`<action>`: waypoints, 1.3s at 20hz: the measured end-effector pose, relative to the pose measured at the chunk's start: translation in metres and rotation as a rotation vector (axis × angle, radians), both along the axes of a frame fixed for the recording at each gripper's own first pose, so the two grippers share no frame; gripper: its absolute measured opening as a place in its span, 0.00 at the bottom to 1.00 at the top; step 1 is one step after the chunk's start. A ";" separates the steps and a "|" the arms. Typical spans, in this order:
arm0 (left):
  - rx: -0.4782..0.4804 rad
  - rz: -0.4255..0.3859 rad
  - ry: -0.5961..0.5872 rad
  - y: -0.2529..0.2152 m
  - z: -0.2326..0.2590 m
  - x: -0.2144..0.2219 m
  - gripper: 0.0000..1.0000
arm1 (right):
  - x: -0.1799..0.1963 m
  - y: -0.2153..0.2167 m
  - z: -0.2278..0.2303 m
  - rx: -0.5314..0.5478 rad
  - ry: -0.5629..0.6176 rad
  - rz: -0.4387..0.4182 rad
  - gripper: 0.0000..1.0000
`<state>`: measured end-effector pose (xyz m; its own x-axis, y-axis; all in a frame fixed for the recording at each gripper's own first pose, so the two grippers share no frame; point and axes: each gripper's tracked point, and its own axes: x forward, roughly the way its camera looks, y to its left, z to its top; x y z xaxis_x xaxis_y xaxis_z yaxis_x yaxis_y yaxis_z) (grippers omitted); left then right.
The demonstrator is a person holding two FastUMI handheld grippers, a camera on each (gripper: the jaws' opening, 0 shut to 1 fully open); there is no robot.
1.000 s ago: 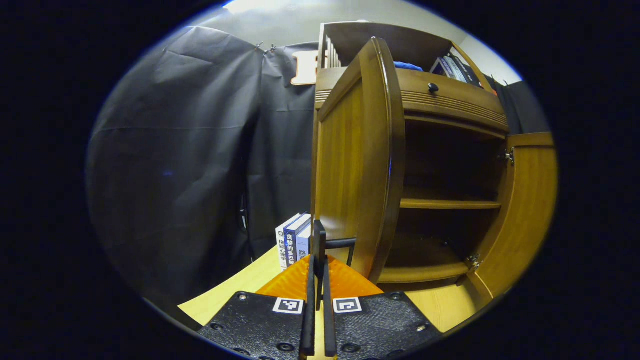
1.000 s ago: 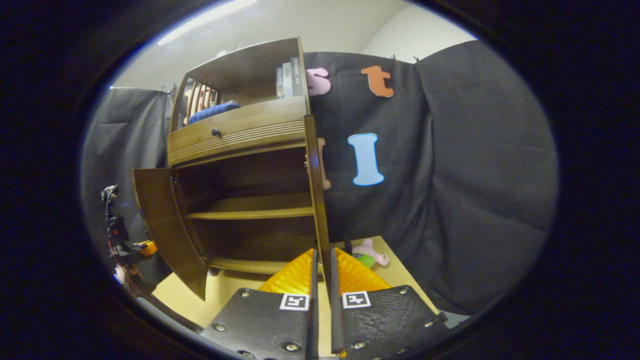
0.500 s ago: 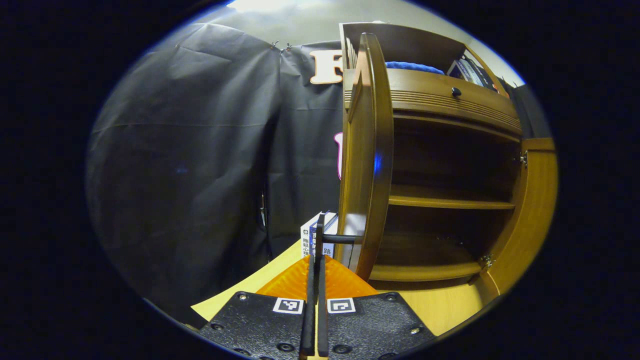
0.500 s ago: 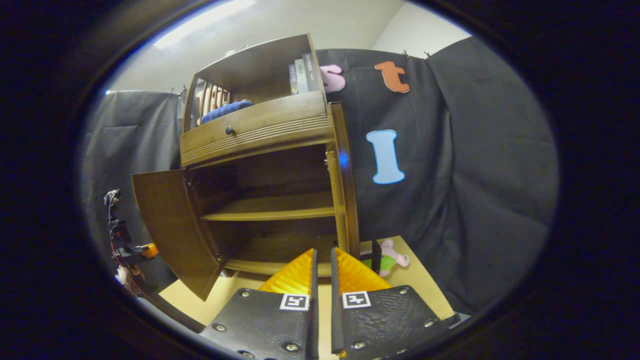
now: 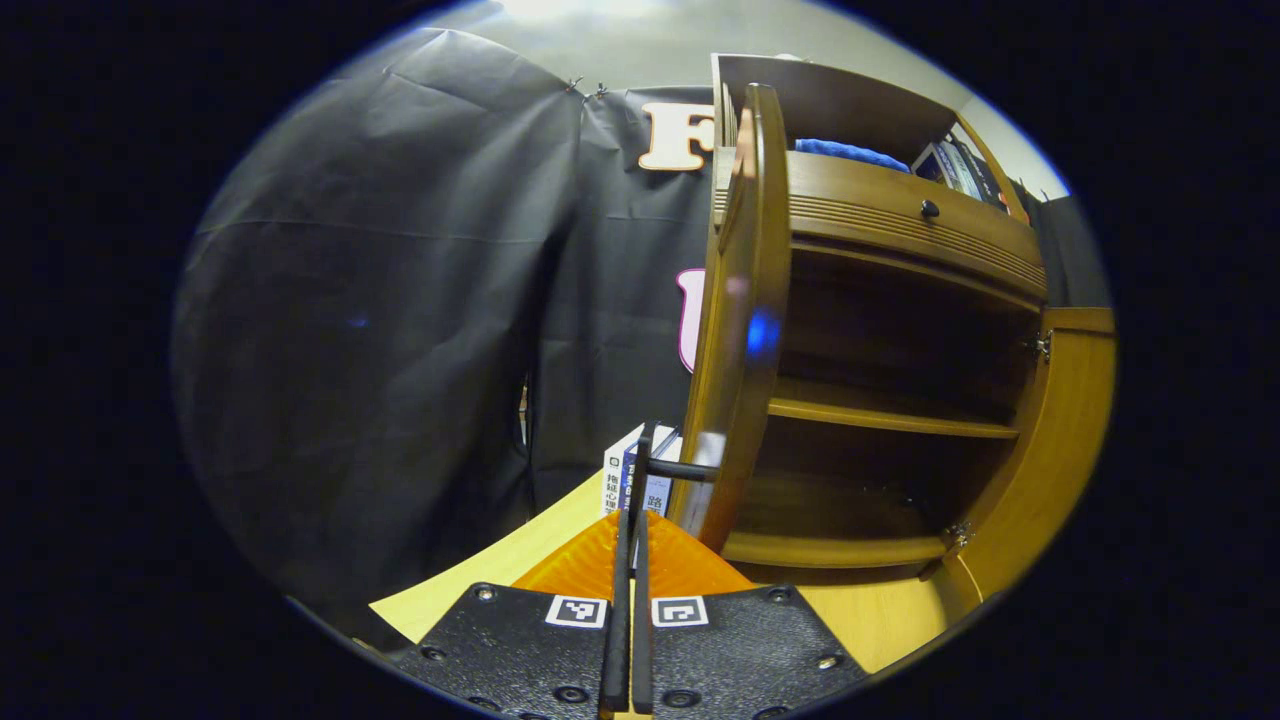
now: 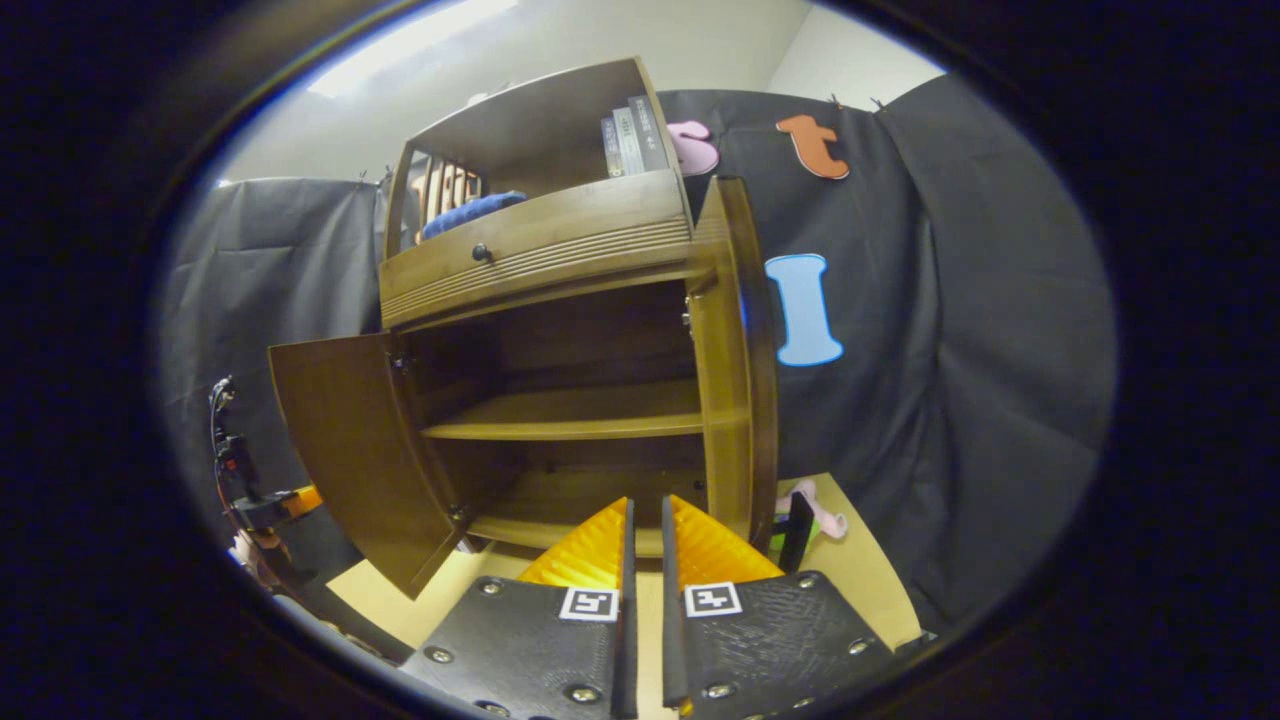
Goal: Open the right door of the double-door shoe cabinet with the right hand, and open the left door with the left hand.
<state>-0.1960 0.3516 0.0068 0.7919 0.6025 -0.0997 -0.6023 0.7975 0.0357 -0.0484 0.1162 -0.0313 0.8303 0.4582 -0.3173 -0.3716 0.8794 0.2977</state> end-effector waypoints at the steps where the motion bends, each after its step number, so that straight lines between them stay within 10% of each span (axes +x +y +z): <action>1: 0.003 0.014 0.002 0.005 0.001 -0.005 0.02 | 0.002 0.004 0.001 0.004 -0.001 0.009 0.10; 11: 0.010 0.091 -0.032 0.022 0.018 -0.028 0.02 | 0.005 0.035 0.005 0.020 -0.022 0.079 0.10; 26: 0.125 -0.068 -0.117 -0.047 0.096 0.016 0.00 | -0.003 0.020 0.009 -0.001 -0.035 0.038 0.10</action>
<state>-0.1795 0.3046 0.1031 0.8328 0.5493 0.0683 -0.5532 0.8301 0.0700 -0.0518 0.1363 -0.0227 0.8230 0.4890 -0.2890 -0.4145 0.8649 0.2831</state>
